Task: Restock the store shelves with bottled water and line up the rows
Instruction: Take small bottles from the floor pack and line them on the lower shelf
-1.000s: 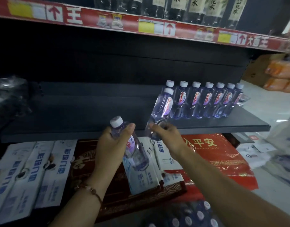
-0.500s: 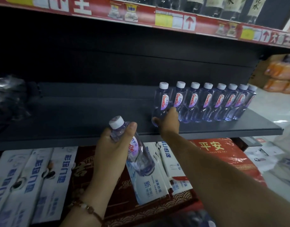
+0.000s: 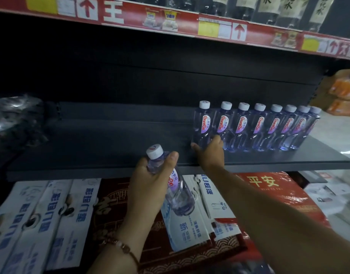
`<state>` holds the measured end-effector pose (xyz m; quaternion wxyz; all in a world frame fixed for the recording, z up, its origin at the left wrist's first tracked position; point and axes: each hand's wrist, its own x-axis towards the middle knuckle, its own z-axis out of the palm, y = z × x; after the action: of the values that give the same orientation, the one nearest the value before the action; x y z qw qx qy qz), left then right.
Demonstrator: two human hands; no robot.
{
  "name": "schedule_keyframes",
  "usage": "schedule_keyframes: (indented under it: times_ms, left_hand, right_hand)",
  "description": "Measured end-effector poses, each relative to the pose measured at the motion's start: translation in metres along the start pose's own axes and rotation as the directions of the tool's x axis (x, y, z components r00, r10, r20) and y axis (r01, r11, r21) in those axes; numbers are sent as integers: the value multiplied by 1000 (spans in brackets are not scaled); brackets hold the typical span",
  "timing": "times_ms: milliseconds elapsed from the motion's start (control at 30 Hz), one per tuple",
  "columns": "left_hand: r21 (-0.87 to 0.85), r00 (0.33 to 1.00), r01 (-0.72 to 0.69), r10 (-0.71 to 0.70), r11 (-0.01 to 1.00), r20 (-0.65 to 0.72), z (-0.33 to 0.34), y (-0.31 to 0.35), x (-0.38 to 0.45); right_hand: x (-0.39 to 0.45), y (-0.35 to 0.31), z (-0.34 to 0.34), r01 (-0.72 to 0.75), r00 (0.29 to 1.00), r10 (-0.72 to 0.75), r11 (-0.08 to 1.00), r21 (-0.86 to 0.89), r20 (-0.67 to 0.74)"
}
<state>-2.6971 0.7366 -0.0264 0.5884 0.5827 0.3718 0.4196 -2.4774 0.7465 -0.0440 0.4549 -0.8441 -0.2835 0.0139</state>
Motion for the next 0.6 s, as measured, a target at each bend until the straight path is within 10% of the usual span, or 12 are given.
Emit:
schedule_keyframes:
  times_ms: [133, 300, 600]
  left_hand:
    - [-15, 1000, 12, -12, 1000, -4, 1, 3, -2]
    - [33, 998, 48, -47, 998, -31, 3, 1, -8]
    - [-6, 974, 217, -216, 976, 68, 2, -1, -24]
  right_hand:
    - [-70, 0, -31, 70, 969, -129, 962, 265, 211]
    - [-155, 5, -65, 263, 750, -377, 924, 278, 544]
    - [-173, 30, -57, 472, 819, -374, 870, -140, 434]
